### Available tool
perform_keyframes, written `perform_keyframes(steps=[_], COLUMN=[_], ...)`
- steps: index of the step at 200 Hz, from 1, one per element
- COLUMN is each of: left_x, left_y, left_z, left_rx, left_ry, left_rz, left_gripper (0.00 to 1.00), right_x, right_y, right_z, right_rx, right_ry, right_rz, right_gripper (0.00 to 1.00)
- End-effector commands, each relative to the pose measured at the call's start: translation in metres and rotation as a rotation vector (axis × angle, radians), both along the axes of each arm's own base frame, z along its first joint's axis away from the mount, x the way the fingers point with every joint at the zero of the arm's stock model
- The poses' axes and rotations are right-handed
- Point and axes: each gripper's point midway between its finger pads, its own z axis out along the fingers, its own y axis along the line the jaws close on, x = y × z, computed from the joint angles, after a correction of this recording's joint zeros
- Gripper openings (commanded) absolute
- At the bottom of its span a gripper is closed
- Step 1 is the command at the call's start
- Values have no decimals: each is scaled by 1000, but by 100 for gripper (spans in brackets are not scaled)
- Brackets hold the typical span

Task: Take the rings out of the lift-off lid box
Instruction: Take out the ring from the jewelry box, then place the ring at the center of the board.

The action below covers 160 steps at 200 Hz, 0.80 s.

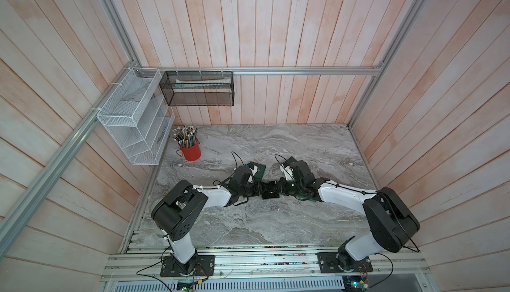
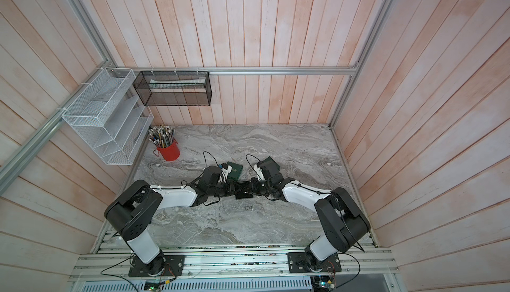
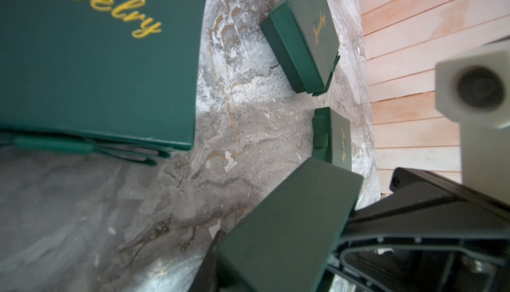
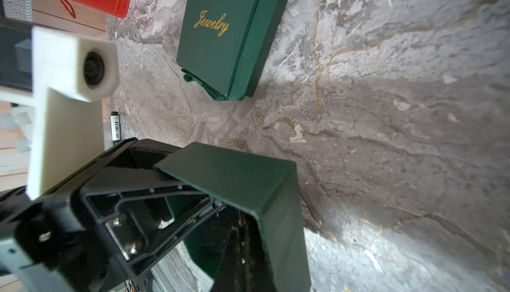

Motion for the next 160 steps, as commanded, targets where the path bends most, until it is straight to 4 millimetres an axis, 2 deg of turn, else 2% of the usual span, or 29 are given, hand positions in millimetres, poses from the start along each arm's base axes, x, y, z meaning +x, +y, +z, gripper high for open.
perform_keyframes(steps=[1,54,79,101,118,160], left_x=[11,12,12,11,11,11], left_y=[3,6,8,10,12,12], left_z=[9,7,9,12,14,18], left_rx=[22,40,42,46,53,55], left_ry=[-37,-31,-33,-40,-47,-56], left_rz=[26,36,37,40,44,42], left_gripper=[18,18,18,18,18,19], right_x=[4,8,16,23,25,22], right_y=[-5,-16,-36,-58,-75,-85], right_z=[11,13,7,-3,-19,-50], right_rx=[-1,12,-13,-49,-131,-233], right_ry=[-42,-47,-43,-33,-13,34], right_rz=[-6,-32,-96,-168,-210,-195], right_gripper=[0,0,0,0,0,0])
